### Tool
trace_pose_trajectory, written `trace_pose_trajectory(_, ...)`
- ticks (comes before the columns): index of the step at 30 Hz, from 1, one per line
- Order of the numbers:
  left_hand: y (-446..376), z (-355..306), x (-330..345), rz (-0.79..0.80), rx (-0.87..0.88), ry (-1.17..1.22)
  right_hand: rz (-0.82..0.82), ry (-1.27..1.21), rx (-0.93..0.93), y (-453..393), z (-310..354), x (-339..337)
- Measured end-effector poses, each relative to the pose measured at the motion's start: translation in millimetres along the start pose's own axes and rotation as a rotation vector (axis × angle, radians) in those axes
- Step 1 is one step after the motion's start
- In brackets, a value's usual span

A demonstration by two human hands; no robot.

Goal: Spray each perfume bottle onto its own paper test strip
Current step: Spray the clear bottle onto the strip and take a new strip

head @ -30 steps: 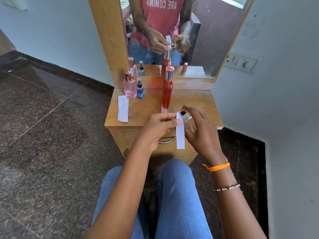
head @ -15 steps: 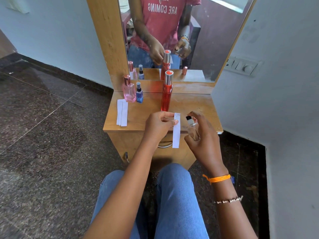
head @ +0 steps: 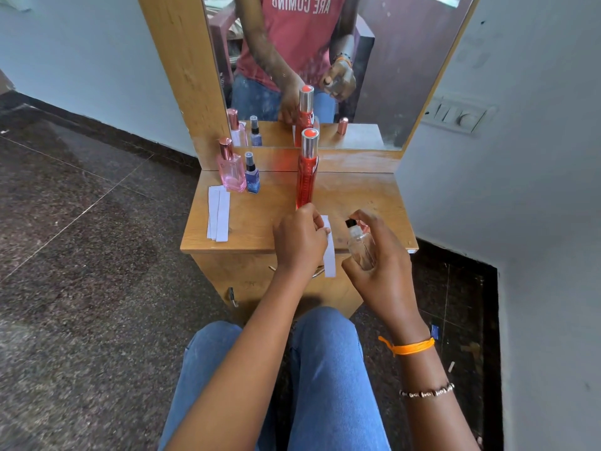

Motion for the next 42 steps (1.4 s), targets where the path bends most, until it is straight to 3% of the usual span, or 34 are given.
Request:
trace_pose_trajectory(8, 16.0, -3.9, -12.9, -0.175, 0.113, -0.132, -0.019, -0.004, -0.002, 5.2, 0.0, 1.4)
trace_pose_trajectory(15, 25.4, 6.8, 0.8, -0.081, 0.153, -0.273, -0.056, -0.025, -0.008, 6.1, 0.4, 4.1)
trace_pose_trajectory(28, -3.6, 0.0, 6.4, -0.087, 0.145, -0.234, -0.045, -0.096, 0.011, 8.4, -2.3, 3.8)
trace_pose_trajectory(34, 16.0, -7.1, -8.0, -0.151, 0.203, -0.043, -0.051, -0.115, 0.044, 11.9, -7.9, 8.1)
trace_pose_trajectory(36, 24.8, -4.7, -8.4, -0.031, 0.178, 0.110, -0.068, -0.142, 0.076, 12.6, -10.3, 9.7)
trace_pose_trajectory(40, 45.6, 8.1, 10.7, 0.413, -0.018, 0.393, -0.136, -0.206, 0.136, 13.1, -13.8, 11.6)
trace_pose_trajectory(42, 50.9, 10.2, 12.4, 0.503, -0.065, 0.492, -0.169, -0.249, 0.159, 13.7, -15.0, 12.5)
Point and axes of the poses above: each hand's wrist, its own y-axis away from the middle knuckle, its own x-axis out of the palm, z = x × y, the point moved 7 cm from there along -y, towards the middle knuckle, and after that the axes turned 15 degrees about -x, right-handed, at the moved point
